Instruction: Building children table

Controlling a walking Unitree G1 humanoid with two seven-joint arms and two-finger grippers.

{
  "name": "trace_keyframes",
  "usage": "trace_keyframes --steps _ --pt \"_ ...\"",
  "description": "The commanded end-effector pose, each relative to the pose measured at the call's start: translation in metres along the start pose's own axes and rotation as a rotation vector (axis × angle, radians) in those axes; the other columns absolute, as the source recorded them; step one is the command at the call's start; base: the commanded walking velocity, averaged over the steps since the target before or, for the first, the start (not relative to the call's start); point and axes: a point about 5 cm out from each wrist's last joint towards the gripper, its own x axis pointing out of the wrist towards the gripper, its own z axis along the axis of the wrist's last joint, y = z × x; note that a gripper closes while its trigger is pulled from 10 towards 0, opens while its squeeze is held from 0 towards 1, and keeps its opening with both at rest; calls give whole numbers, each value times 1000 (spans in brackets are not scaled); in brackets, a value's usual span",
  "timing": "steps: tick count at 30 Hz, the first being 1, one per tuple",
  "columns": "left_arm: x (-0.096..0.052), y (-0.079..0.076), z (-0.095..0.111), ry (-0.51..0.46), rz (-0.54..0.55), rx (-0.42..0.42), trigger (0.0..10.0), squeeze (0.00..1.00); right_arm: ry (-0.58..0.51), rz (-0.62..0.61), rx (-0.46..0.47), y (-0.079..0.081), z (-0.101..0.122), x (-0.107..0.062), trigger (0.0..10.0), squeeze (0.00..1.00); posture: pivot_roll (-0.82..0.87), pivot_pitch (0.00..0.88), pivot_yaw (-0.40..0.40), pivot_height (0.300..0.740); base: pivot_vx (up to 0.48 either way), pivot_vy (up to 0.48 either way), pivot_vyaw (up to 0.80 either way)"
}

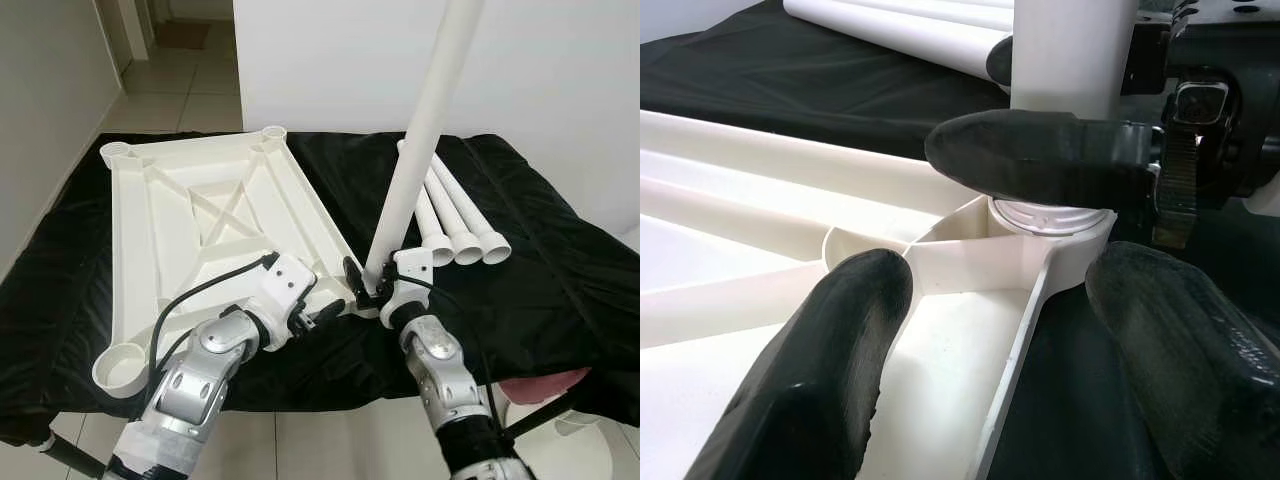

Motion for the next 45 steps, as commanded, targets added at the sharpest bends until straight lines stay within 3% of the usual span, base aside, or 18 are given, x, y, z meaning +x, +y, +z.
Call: trace_keyframes --steps 1,7,11,13,18,19,20,21,23,24,32,33,34,45 --pt "0 6 0 -1 86 11 10000 0 2 35 5 0 -1 2 10000 0 9 0 -24 740 0 0 0" --pt "0 5 1 -5 86 23 10000 0 48 260 -100 -12 -3 7 10000 0 9 0 -22 740 0 0 0" --pt "0 5 1 -5 86 23 10000 0 48 260 -100 -12 -3 7 10000 0 9 0 -22 740 0 0 0" --pt "2 5 1 -8 84 28 10000 0 73 353 -133 -12 -4 10 10000 0 10 0 -22 740 0 0 0" --pt "2 6 2 -10 84 32 10000 0 89 393 -149 -12 -4 13 10000 0 10 0 -22 740 0 0 0" --pt "3 7 3 -13 87 35 10000 0 108 424 -159 -13 -5 15 6353 0 12 0 -26 740 0 0 0" --pt "3 7 3 -13 87 35 10000 0 108 424 -159 -13 -5 15 6353 0 12 0 -26 740 0 0 0" --pt "4 7 3 -15 89 37 10000 0 120 442 -165 -14 -6 16 2745 0 16 0 -34 740 0 0 0" --pt "4 8 4 -17 91 38 10000 0 126 445 -165 -16 -7 17 2471 0 17 0 -35 740 0 0 0" --pt "4 8 4 -19 94 39 10000 0 130 446 -163 -17 -8 16 0 0 19 0 -39 740 0 0 0" --pt "4 9 4 -25 104 40 10000 0 135 454 -142 -23 -11 13 0 0 20 0 -41 740 0 0 0" --pt "4 9 4 -25 104 41 10000 0 135 447 -144 -24 -11 13 7333 0 20 0 -41 740 0 0 0" --pt "4 10 4 -25 103 41 10000 0 128 434 -123 -25 -11 14 10000 0 19 0 -39 740 0 0 0" --pt "4 7 3 -25 96 37 10000 0 93 376 -101 -19 -10 15 10000 0 16 0 -38 740 0 0 0"
